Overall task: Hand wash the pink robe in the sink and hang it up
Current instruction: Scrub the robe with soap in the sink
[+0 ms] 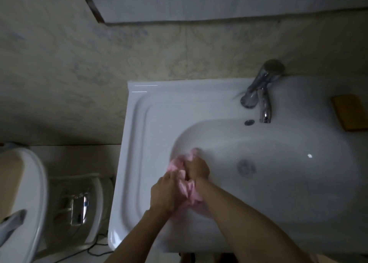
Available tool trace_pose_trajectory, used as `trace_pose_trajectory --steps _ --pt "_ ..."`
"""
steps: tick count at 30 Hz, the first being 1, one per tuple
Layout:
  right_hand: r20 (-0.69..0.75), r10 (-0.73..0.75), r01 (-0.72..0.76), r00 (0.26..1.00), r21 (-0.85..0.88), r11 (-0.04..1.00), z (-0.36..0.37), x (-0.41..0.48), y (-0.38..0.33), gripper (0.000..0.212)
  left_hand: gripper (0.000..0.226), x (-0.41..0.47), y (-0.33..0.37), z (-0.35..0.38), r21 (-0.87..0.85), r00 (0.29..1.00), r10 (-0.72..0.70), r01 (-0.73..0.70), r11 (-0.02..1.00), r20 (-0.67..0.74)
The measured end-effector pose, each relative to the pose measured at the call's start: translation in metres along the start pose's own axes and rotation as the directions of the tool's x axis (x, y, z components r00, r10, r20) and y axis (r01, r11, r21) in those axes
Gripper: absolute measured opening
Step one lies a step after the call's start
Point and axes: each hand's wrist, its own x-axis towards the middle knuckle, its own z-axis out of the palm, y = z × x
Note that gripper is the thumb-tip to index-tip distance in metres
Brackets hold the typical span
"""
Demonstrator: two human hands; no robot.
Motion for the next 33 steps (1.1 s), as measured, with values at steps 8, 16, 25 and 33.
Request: trace_pose_trajectory --steps 8,16,25,33 --pt "0.241 0.176 -0.275 0.954 0.476 0.836 -0.063 -0.029 0.028 0.038 0.058 0.008 -0.002 -0.023 -0.341 0.975 -0.148 0.197 0.919 0.165" --pt "0.586 -0.180 -0.500 0.790 0.785 0.366 -0.084 -0.043 0.010 0.047 0.046 0.015 0.033 -0.061 -0.846 0.984 0.102 0.072 0.528 0.147" --pt "0.467 -0.150 -0.369 0.871 0.825 0.428 -0.073 -0.010 0.005 0.029 0.080 0.012 -0.028 -0.045 0.105 0.929 0.313 -0.337 0.936 0.196" --pt "0.062 0.118 -0.133 0.991 0.417 0.899 -0.051 0.021 0.005 0.031 0.059 -0.017 -0.031 0.006 0.395 0.810 0.546 -0.584 0.710 0.216"
